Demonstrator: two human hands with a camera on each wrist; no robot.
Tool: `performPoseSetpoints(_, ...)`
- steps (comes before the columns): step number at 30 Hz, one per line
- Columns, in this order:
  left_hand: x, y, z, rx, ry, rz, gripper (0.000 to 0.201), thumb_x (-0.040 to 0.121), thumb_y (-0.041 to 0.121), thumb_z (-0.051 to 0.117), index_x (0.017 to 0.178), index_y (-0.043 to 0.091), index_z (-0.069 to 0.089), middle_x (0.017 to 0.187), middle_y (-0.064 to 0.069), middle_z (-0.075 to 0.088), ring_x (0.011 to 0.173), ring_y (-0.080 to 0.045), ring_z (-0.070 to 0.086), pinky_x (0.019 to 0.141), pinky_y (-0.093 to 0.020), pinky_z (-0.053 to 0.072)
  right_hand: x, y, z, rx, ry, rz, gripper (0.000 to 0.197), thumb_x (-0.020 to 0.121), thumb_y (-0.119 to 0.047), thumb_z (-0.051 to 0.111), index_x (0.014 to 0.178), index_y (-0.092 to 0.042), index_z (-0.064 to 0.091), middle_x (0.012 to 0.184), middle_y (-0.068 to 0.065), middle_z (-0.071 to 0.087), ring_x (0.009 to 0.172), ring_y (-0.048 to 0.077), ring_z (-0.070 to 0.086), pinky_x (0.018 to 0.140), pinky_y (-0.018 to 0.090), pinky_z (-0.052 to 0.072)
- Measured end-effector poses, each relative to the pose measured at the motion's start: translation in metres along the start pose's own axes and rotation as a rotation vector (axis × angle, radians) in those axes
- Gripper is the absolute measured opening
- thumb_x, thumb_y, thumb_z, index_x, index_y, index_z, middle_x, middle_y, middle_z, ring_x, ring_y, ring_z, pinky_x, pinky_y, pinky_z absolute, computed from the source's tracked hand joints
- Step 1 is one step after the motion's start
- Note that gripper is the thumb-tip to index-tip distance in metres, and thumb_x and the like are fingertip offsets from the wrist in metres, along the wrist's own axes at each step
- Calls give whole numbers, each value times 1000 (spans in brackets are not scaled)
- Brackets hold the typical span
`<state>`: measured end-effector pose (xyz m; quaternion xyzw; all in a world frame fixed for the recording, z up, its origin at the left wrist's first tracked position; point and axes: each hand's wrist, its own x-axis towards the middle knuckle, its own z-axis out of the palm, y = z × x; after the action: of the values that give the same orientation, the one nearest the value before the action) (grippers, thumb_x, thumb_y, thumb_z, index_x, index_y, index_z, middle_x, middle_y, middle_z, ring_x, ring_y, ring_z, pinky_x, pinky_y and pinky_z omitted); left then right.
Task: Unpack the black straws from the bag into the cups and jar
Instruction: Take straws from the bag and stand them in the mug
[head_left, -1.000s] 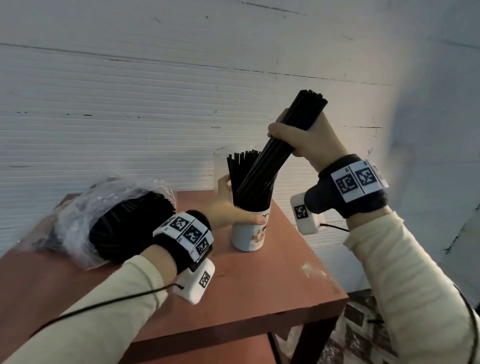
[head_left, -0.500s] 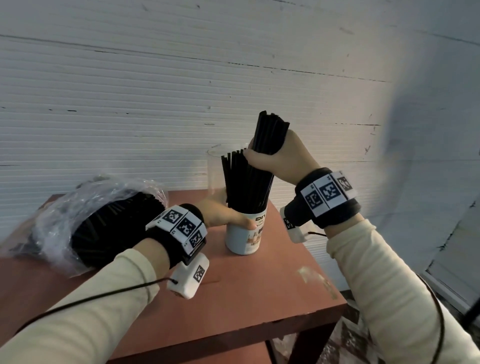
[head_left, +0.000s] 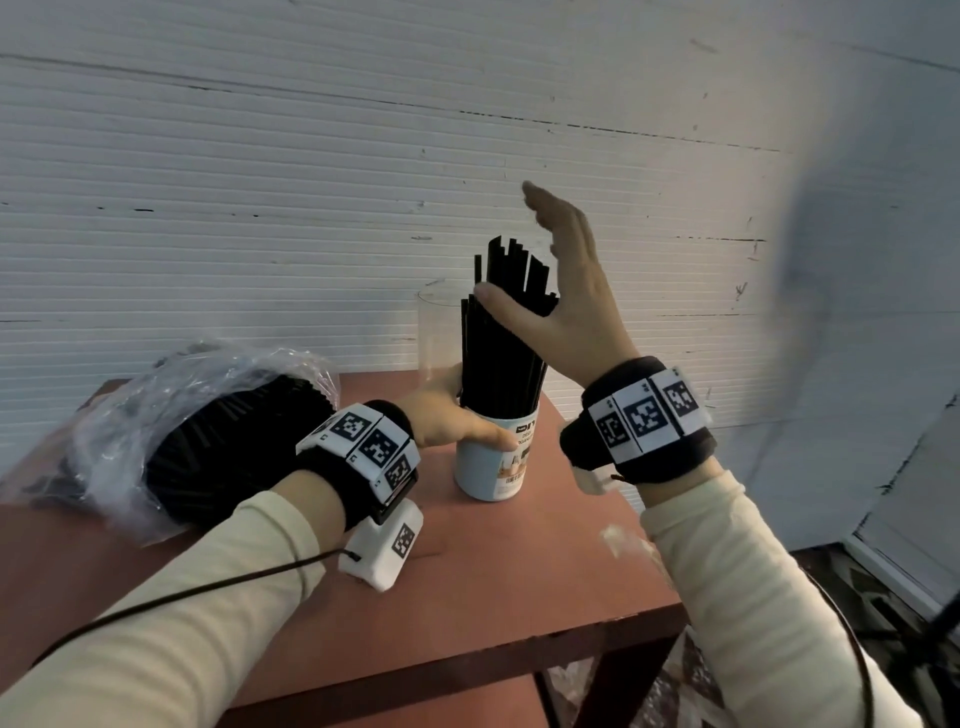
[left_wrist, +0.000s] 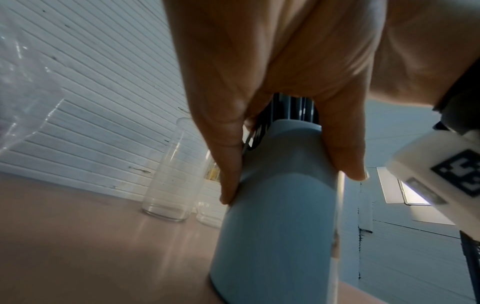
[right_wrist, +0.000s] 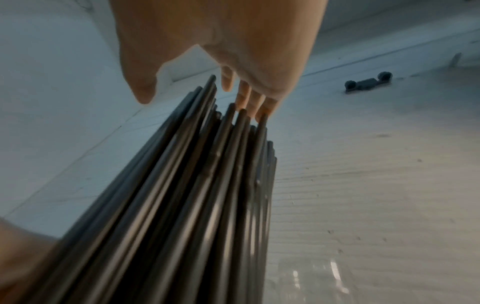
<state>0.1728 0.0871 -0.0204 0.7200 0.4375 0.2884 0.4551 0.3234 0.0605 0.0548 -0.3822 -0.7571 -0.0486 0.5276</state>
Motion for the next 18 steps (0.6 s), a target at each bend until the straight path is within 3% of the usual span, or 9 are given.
performPoseSetpoints(3, 0, 0, 0, 11, -9, -20, 94, 55, 24, 92, 135, 26, 45, 130, 6, 57, 123, -16, 51, 105, -44, 44, 3, -3, 4, -130, -74, -103, 47, 94, -22, 57, 139, -10, 47, 143, 3, 47, 129, 13, 46, 108, 24, 37)
performPoseSetpoints(5, -1, 1, 1, 0, -4, -6, 85, 60, 17, 91, 133, 24, 47, 127, 6, 60, 119, -16, 54, 103, -43, 46, -2, 2, 10, -182, -107, -109, 34, 95, -18, 53, 127, -9, 59, 141, 3, 50, 122, 15, 52, 101, 23, 42)
performPoseSetpoints(7, -3, 4, 1, -7, -14, 17, 75, 64, 11, 88, 129, 21, 52, 121, 5, 64, 116, -14, 58, 101, -40, 48, -9, 6, 14, -229, -142, -104, 29, 93, -18, 54, 117, -7, 65, 131, 4, 57, 111, 19, 59, 96, 32, 48)
performPoseSetpoints(10, -3, 5, 0, -19, -57, 32, 65, 66, 7, 86, 123, 17, 59, 117, 1, 68, 113, -14, 61, 99, -38, 50, -14, 8, 16, -267, -174, -140, 31, 92, -20, 57, 120, -10, 65, 123, 4, 63, 111, 22, 58, 97, 34, 46)
performPoseSetpoints(14, -4, 5, 0, -42, -44, 39, 64, 66, 5, 85, 123, 17, 58, 118, 1, 67, 113, -14, 60, 99, -37, 49, -14, 4, 13, -253, -162, -126, 47, 95, -27, 55, 139, -13, 49, 145, 0, 47, 130, 14, 46, 107, 21, 32)
performPoseSetpoints(18, -7, 5, 3, -56, -62, 35, 60, 68, 5, 85, 122, 14, 60, 119, 0, 68, 113, -15, 62, 100, -38, 48, -19, 0, 13, -365, -246, -167, 41, 95, -32, 50, 130, -13, 59, 133, 3, 60, 120, 20, 57, 107, 31, 34)
